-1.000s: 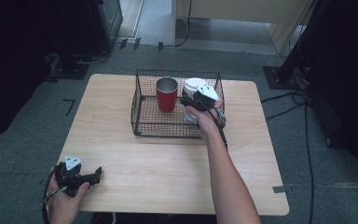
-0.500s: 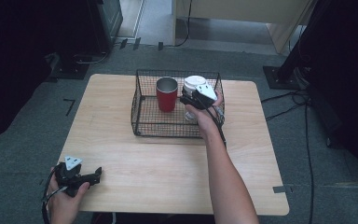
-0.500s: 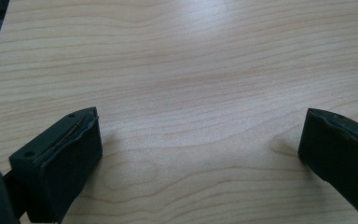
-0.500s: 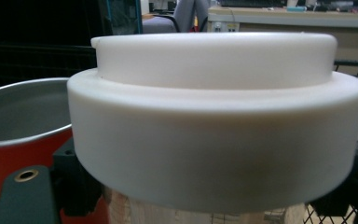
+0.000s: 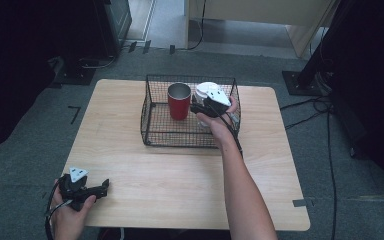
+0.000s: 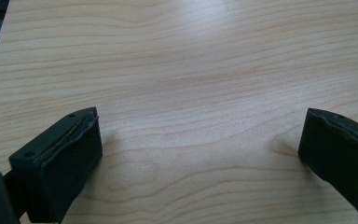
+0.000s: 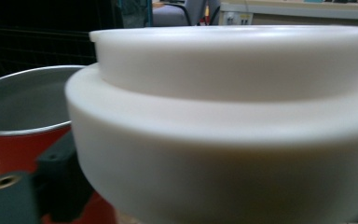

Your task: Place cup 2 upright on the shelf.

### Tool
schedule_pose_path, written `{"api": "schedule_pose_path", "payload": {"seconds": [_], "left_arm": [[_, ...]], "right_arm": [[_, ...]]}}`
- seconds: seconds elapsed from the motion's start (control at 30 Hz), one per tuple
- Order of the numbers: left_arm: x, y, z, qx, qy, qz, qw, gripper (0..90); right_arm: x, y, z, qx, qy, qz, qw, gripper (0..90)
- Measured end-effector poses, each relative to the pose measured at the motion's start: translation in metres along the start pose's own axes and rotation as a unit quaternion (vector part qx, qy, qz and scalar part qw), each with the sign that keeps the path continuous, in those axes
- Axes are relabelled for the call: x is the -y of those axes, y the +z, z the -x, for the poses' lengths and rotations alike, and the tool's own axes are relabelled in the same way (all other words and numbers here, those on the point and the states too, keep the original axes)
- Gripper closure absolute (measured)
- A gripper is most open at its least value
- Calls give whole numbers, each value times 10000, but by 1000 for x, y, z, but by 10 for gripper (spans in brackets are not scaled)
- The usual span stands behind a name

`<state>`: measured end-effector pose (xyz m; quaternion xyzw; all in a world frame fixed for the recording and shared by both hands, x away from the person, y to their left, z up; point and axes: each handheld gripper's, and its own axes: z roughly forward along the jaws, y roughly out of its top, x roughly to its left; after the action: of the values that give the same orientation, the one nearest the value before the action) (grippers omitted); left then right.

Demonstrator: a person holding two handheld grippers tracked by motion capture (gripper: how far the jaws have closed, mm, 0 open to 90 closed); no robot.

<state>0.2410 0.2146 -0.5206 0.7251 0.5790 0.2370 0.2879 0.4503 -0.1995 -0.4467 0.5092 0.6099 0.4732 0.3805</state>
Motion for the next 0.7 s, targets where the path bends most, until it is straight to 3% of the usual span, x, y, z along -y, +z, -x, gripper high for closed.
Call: {"api": "schedule_pose_path", "payload": {"seconds": [0.1, 0.37, 0.57, 0.7], "left_arm": [[0, 0, 0, -1, 1, 1, 10000, 0], [0, 0, 0, 1, -6, 5, 10000, 0], [0, 0, 0, 1, -7, 6, 10000, 0], [0, 0, 0, 0, -5, 7, 10000, 0]], "right_arm": [[-1, 0, -1, -56, 25, -2, 10000, 0], [-3, -5, -4, -77, -5, 174, 9998, 0], [-8, -8, -4, 45, -49, 274, 9996, 0], [-7, -9, -3, 132, 67, 280, 9995, 0]]}}
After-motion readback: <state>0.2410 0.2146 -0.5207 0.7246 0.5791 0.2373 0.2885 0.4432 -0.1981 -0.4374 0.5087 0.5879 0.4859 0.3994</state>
